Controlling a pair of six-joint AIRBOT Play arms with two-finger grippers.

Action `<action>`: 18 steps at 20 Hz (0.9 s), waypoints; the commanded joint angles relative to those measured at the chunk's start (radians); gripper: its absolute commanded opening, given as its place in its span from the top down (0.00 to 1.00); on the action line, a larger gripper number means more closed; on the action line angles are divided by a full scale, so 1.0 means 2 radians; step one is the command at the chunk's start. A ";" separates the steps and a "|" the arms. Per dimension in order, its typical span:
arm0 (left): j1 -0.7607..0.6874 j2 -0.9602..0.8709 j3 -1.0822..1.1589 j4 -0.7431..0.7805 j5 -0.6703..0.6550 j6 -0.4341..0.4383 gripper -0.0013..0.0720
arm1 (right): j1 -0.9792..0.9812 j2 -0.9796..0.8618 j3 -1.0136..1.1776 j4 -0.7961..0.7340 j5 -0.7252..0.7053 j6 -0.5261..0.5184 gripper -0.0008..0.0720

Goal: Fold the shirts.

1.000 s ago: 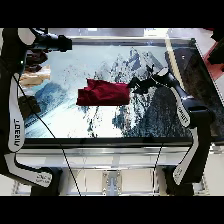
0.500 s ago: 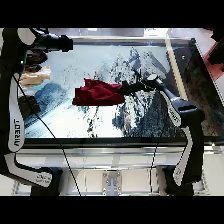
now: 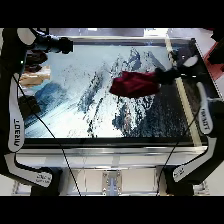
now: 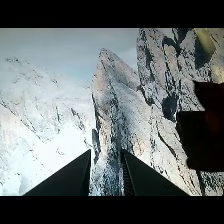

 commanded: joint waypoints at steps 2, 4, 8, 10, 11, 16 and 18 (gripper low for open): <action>0.000 0.000 0.000 0.000 -0.001 -0.017 0.65 | -0.133 0.076 0.000 -0.249 0.116 0.031 0.95; 0.000 0.000 0.000 -0.002 -0.001 -0.028 0.65 | -0.193 0.090 -0.001 -0.296 0.150 0.030 0.95; 0.000 0.000 0.000 -0.031 0.001 -0.028 0.65 | -0.279 0.111 -0.052 -0.371 0.170 0.025 0.95; 0.000 0.000 0.000 -0.054 0.007 -0.028 0.65 | -0.296 0.117 -0.103 -0.385 0.159 0.013 0.95; 0.000 0.000 0.000 -0.066 0.008 -0.028 0.65 | -0.300 0.117 -0.127 -0.385 0.156 0.012 0.95; 0.000 0.000 0.000 -0.090 0.006 -0.028 0.66 | -0.301 0.117 -0.227 -0.386 0.167 0.005 0.73; 0.000 0.000 0.000 -0.092 0.007 -0.028 0.66 | -0.301 0.117 -0.237 -0.400 0.194 0.005 0.51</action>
